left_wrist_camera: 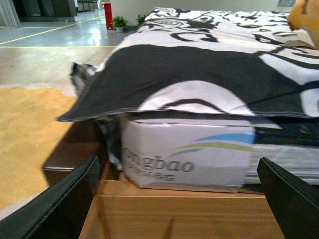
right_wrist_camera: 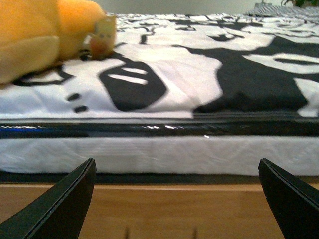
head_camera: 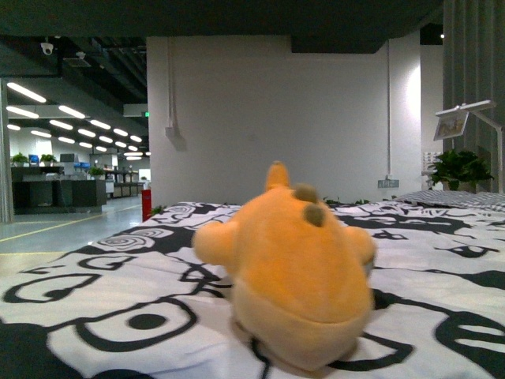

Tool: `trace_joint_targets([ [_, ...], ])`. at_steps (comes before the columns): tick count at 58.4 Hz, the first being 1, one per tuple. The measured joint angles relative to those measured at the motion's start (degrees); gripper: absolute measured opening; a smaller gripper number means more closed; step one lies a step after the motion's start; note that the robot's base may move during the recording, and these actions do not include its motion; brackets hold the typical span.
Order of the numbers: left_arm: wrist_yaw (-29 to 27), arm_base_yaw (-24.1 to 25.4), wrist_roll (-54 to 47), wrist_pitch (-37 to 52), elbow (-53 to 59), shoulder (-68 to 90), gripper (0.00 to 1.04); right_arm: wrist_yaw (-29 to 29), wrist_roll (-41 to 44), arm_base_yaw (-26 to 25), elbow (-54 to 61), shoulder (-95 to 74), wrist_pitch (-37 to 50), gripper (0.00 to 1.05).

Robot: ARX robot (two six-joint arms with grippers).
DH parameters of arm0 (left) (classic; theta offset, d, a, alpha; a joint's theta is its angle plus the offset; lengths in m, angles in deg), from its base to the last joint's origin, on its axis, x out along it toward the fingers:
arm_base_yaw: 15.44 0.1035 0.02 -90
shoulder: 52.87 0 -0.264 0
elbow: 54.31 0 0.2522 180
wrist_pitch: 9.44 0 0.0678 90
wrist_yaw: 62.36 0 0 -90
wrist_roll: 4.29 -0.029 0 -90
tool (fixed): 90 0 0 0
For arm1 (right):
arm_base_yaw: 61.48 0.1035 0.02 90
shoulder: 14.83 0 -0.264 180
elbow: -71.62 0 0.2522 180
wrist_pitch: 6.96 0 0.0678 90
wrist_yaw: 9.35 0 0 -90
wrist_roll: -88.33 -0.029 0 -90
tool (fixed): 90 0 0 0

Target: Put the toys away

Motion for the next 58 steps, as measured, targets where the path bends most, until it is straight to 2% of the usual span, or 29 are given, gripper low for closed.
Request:
trace_joint_targets([
  [56, 0.28, 0.07, -0.04, 0.00, 0.00, -0.07, 0.99, 0.11, 0.00, 0.00, 0.00, 0.02, 0.00, 0.98],
  [58, 0.31, 0.07, -0.02, 0.00, 0.00, -0.07, 0.98, 3.19, -0.37, 0.83, 0.02, -0.24, 0.48, 0.98],
])
